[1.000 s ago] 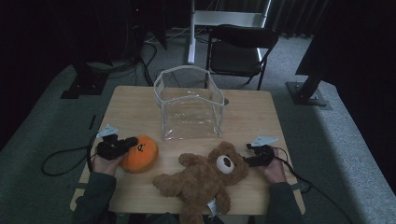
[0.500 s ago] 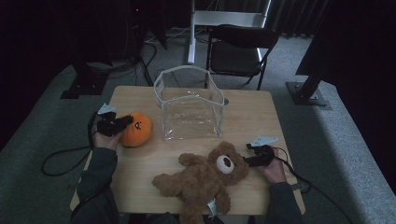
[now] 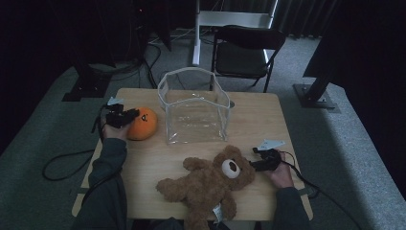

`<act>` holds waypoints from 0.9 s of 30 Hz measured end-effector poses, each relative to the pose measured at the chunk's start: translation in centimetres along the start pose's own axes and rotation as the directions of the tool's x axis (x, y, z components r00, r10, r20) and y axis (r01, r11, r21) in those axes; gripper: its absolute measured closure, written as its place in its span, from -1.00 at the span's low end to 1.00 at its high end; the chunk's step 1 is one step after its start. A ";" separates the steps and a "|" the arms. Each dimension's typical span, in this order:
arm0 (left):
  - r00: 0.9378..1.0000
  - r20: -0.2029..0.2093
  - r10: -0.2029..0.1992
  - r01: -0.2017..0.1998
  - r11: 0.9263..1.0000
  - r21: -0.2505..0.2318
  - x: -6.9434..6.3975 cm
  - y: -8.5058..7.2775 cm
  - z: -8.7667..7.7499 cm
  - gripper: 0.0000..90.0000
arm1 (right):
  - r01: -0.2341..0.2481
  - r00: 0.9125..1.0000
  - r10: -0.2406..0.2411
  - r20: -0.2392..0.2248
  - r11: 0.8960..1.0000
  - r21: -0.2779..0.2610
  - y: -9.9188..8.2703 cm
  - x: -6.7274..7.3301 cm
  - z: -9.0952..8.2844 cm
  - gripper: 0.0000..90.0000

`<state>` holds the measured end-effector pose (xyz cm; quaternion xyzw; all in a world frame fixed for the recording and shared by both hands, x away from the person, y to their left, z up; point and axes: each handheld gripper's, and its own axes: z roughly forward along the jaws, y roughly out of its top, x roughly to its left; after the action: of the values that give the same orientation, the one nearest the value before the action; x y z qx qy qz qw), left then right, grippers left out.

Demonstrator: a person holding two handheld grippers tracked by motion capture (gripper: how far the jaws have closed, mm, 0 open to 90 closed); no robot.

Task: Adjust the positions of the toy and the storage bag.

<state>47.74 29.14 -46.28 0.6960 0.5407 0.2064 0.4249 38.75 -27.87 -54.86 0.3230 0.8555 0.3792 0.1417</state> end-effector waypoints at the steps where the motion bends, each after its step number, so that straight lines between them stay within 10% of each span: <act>1: 1.000 0.002 -0.003 0.003 1.000 0.001 0.0 0.0 -0.1 0.51 | 0.000 1.000 0.000 0.000 1.000 0.000 0.0 0.0 0.0 -0.45; 12: 1.000 -0.014 0.010 -0.011 0.999 -0.035 -0.6 -0.1 -1.4 -0.04 | -0.018 1.000 0.018 0.015 1.000 -0.002 0.1 0.1 0.1 -0.37; 27: 0.994 0.034 0.104 -0.102 0.993 -0.055 -3.9 -0.7 -2.3 -0.11 | -0.057 0.995 0.058 0.083 0.998 -0.011 2.7 0.1 -1.0 0.36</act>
<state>44.32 26.46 -44.90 0.7151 0.4905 0.2296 0.4418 39.40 -27.01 -52.17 0.3623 0.8375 0.3731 0.1676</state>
